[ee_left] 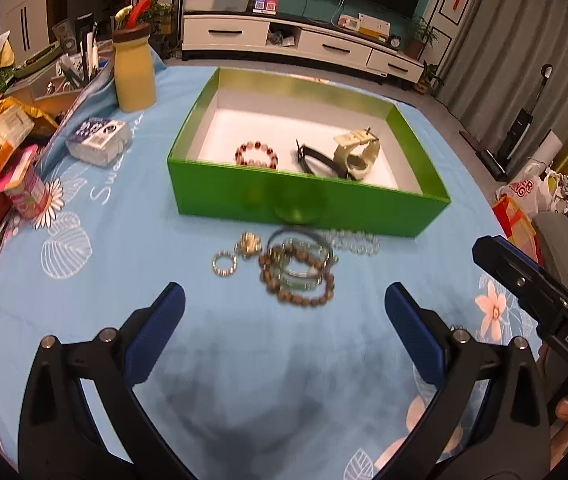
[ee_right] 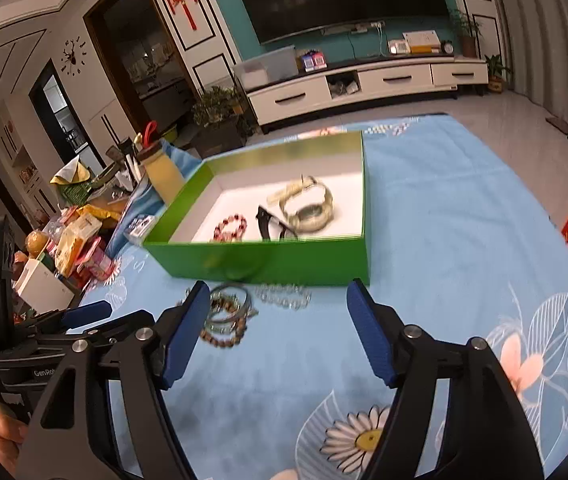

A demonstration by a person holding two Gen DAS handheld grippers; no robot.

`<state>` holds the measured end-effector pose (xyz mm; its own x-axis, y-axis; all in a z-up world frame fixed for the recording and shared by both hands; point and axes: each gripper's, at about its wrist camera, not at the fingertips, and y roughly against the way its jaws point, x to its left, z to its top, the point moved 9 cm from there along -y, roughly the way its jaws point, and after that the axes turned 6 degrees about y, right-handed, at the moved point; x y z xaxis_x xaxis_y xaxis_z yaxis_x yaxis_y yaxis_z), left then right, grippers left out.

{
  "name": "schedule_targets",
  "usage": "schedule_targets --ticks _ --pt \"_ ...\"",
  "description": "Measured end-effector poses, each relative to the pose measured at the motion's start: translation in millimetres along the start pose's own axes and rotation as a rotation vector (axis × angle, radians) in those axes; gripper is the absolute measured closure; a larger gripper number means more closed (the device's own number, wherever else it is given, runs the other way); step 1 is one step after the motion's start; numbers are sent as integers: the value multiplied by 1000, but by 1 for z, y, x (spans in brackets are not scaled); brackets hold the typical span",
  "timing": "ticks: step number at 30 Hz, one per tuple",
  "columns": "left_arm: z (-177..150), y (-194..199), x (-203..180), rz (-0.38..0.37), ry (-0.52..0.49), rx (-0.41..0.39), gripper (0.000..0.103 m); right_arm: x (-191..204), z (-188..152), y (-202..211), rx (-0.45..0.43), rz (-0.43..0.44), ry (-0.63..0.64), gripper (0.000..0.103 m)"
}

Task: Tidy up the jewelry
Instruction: 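Withdraw both tools from the box back above the table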

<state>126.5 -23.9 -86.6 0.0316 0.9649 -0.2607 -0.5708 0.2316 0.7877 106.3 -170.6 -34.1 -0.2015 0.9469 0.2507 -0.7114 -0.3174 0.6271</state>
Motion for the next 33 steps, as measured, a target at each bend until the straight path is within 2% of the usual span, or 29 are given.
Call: schedule_targets --ticks 8,15,23,33 --pt "-17 1 4 -28 13 28 2 8 -23 1 48 -4 6 25" --pt "-27 0 3 -25 -21 40 2 -1 -38 -1 90 -12 -9 19" --pt "-27 -2 13 -22 -7 43 2 -12 -48 -5 122 -32 -7 19" --pt "-24 -4 31 -24 43 30 2 -8 -55 -11 142 -19 25 19"
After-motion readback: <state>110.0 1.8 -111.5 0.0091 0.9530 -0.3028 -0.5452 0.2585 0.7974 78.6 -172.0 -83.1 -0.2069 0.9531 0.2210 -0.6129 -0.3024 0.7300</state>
